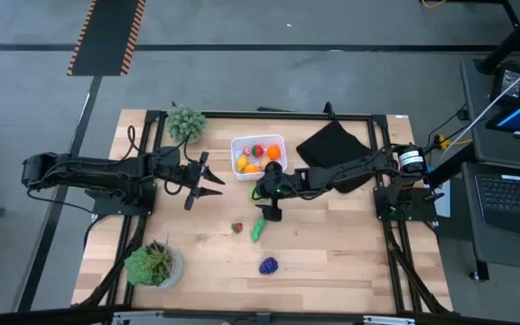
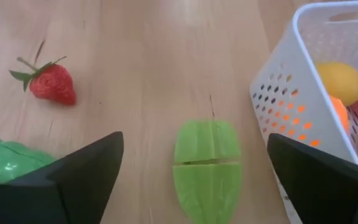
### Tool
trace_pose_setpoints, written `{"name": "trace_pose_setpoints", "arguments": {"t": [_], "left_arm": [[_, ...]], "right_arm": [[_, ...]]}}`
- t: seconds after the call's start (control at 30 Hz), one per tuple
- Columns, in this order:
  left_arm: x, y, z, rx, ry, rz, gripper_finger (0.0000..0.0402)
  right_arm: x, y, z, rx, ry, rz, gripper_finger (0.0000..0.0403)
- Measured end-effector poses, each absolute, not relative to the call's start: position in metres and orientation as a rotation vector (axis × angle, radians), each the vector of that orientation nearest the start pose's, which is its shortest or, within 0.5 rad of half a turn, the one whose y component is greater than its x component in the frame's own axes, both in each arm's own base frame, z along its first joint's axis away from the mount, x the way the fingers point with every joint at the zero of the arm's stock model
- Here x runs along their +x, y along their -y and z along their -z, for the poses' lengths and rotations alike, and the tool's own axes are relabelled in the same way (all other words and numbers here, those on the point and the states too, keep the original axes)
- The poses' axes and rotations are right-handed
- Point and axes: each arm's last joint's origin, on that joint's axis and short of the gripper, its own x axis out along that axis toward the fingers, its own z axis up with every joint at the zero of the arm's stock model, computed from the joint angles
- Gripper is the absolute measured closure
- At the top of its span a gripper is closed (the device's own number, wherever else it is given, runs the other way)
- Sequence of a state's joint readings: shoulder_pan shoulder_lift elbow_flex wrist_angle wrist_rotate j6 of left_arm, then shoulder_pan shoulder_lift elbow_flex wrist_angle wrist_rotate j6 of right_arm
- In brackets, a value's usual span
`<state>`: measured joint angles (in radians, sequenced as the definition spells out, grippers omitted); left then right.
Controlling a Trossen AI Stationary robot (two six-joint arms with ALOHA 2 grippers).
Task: Pick and placing Produce into tupperware
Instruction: Put the star fruit into the white bin
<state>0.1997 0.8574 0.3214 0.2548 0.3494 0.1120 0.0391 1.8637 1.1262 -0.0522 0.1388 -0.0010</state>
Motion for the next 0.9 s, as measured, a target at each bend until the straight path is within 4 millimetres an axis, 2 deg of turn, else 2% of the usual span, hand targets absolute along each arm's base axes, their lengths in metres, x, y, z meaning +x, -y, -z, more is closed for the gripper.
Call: {"name": "trace_pose_setpoints", "arguments": {"t": [0.23, 0.53, 0.9], "left_arm": [[0.178, -0.026, -0.203, 0.034, -0.266, 0.164, 0.0271], [0.178, -0.026, -0.202, 0.033, -0.273, 0.165, 0.0284], [0.178, -0.026, -0.202, 0.033, -0.274, 0.165, 0.0301]], "right_arm": [[0.384, -0.01, -0.159, -0.049, -0.844, 0.108, 0.0005], [0.388, -0.006, -0.126, -0.059, -0.927, 0.113, 0.0005], [0.392, -0.002, -0.128, -0.047, -0.881, 0.125, 0.0005]]}}
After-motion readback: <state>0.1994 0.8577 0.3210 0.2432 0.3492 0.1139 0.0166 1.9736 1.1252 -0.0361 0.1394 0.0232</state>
